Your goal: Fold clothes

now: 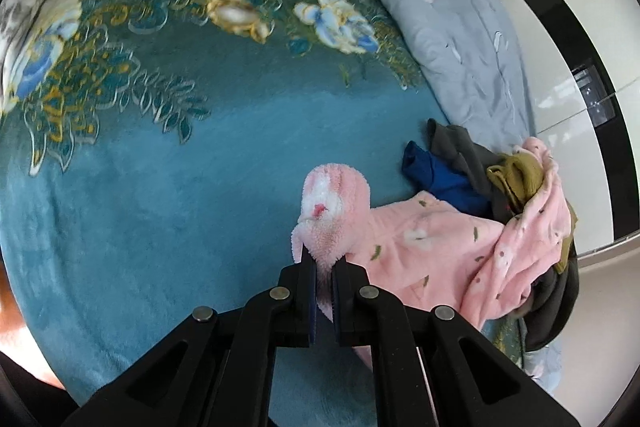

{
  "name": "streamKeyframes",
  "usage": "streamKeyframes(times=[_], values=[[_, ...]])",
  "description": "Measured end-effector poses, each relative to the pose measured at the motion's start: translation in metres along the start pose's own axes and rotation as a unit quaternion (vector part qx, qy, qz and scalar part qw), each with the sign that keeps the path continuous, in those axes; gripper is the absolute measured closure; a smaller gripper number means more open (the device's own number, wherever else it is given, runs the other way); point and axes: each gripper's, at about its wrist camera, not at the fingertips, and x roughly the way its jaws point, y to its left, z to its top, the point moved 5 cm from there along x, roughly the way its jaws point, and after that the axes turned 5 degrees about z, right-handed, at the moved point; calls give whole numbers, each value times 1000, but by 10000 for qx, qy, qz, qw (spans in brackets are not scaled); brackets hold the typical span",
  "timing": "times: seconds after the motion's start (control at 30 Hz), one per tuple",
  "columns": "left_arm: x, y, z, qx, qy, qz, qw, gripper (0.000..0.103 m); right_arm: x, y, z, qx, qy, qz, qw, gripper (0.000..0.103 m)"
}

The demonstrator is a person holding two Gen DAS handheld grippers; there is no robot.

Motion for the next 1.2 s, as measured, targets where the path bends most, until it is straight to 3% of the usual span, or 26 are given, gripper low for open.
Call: streamKeyframes(times=[0.1, 0.27, 0.4, 0.6, 0.73, 0.77, 0.87, 1.03, 1.13, 1.2], values=[[6, 4, -2, -68, 210, 143, 9997, 98, 2, -42, -24, 162, 281, -648, 9974, 99], [17, 6, -8, 51, 546, 603, 9967, 98, 10, -122, -72, 626, 910, -1662, 9799, 99], [28, 12, -10, -53, 847, 1016, 9912, 98, 13, -149, -89, 759, 1177, -1998, 9698, 99], [44, 17, -15, -48, 1210, 1566, 9802, 98, 18, -150, -86, 551, 1362, -2223, 9638, 99], [42, 15, -15, -11, 1134, 1467, 9826, 98, 22, -144, -83, 313, 1402, -2300, 9625, 95], [42, 15, -15, -15, 1110, 1419, 9836, 98, 21, -142, -81, 349, 1379, -2224, 9645, 90], [40, 18, -16, -137, 1110, 1235, 9860, 98, 9, -140, -69, 627, 1049, -2247, 9667, 54], [37, 22, -18, -302, 1112, 984, 9885, 98, -29, -103, -22, 953, -218, -2408, 9656, 52], [36, 20, -21, -273, 1065, 908, 9898, 98, -34, -37, 6, 319, -592, -1880, 9799, 52], [35, 19, -22, -267, 1017, 840, 9909, 98, -30, 30, 1, -398, -595, -1273, 9893, 52]])
